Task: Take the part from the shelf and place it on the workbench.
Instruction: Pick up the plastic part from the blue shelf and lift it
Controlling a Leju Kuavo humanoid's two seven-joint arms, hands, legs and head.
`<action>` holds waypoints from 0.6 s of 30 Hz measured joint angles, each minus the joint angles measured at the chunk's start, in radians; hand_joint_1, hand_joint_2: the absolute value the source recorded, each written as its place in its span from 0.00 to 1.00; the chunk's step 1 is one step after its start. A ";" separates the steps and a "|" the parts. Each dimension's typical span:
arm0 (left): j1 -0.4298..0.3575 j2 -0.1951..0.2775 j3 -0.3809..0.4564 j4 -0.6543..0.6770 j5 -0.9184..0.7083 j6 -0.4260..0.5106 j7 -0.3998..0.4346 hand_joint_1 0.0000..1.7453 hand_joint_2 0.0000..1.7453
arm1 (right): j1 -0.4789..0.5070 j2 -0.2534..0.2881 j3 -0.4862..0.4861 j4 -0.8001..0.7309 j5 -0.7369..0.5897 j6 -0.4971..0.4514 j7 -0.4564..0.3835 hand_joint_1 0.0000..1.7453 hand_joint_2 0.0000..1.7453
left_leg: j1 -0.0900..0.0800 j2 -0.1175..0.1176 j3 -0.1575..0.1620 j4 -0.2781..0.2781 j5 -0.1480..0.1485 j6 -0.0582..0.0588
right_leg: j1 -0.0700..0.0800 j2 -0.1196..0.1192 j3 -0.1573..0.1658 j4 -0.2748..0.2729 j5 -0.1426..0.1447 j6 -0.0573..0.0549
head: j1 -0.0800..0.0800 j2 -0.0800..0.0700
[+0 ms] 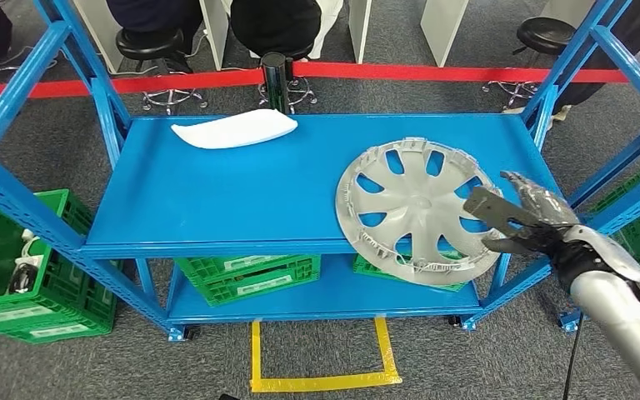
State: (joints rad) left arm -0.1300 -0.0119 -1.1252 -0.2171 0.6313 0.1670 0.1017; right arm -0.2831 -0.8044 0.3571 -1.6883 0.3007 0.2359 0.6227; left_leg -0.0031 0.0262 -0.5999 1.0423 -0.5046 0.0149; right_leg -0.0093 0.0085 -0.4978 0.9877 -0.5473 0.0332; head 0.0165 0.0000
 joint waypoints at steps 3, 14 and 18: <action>-0.008 0.006 -0.003 0.000 -0.002 0.005 0.004 0.00 0.00 | -0.069 0.023 0.102 0.029 0.029 0.026 -0.022 0.00 1.00 | 0.000 0.005 0.001 -0.001 0.000 0.000 | 0.000 0.004 0.000 0.000 0.001 -0.001 | 0.000 0.000; -0.023 0.003 -0.003 0.000 0.025 0.012 -0.011 0.00 0.00 | -0.240 0.114 0.347 0.126 0.024 0.042 -0.069 0.00 1.00 | 0.000 0.006 0.004 -0.002 0.000 -0.001 | 0.000 0.007 0.000 0.000 0.002 -0.003 | 0.000 0.000; -0.018 0.002 -0.003 0.000 0.027 0.012 -0.011 0.00 0.00 | -0.264 0.127 0.391 0.152 0.022 0.041 -0.070 0.00 1.00 | 0.000 0.003 0.004 -0.002 0.000 -0.001 | 0.000 0.007 0.000 0.000 0.002 -0.003 | 0.000 0.000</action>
State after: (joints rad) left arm -0.1480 -0.0099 -1.1280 -0.2171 0.6585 0.1793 0.0904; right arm -0.5475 -0.6773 0.7477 -1.5368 0.3231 0.2766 0.5523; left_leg -0.0029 0.0292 -0.5959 1.0399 -0.5050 0.0142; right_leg -0.0092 0.0150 -0.4979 0.9879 -0.5456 0.0302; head 0.0164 0.0000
